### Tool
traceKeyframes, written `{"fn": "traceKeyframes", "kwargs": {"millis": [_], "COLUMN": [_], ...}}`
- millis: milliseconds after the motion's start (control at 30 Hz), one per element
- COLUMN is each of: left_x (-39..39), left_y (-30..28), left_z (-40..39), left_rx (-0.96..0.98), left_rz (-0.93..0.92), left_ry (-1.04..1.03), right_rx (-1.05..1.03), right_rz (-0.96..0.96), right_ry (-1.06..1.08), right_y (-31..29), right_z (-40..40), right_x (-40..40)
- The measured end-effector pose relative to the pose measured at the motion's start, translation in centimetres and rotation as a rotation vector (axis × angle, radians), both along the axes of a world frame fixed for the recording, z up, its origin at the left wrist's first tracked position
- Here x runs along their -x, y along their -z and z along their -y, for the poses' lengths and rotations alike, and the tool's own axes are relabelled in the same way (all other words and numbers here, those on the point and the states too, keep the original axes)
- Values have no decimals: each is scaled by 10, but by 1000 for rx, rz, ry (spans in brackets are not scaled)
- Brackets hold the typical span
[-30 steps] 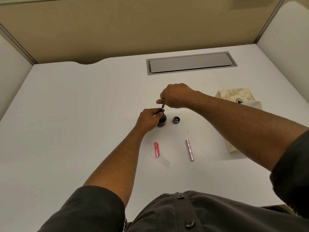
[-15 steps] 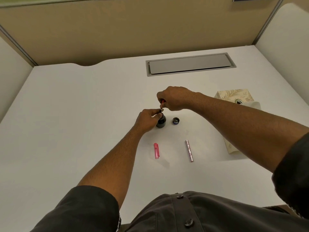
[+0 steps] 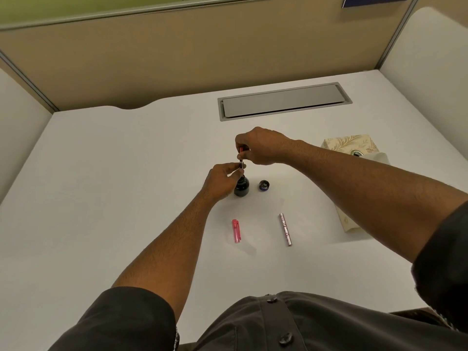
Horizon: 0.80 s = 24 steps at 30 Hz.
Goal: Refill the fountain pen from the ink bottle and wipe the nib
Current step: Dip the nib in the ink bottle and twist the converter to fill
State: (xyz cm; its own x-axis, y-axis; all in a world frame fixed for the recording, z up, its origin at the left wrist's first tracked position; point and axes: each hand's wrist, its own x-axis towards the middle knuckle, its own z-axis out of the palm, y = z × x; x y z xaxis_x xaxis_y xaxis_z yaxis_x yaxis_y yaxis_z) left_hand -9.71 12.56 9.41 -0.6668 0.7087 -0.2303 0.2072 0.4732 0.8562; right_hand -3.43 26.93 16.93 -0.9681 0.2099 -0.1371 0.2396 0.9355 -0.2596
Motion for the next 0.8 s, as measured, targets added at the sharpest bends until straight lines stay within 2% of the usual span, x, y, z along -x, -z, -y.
{"fn": "traceKeyframes", "kwargs": {"millis": [267,600,800], "left_x": [5,-4,-17], "left_y": [-12,-19,-17], "left_z": [0,-1,-1], "left_rx": [-17,-16,30], "left_rz": [-27,-75,-323], "left_ry": [23,55,75], "right_rx": [111,74,158], "right_rz": [-63,-114,-199], "right_ry": [74,78,163], "right_y": [-7,-11,-6], "right_z": [-4,1,10], "right_x": [-4,-17,-50]}}
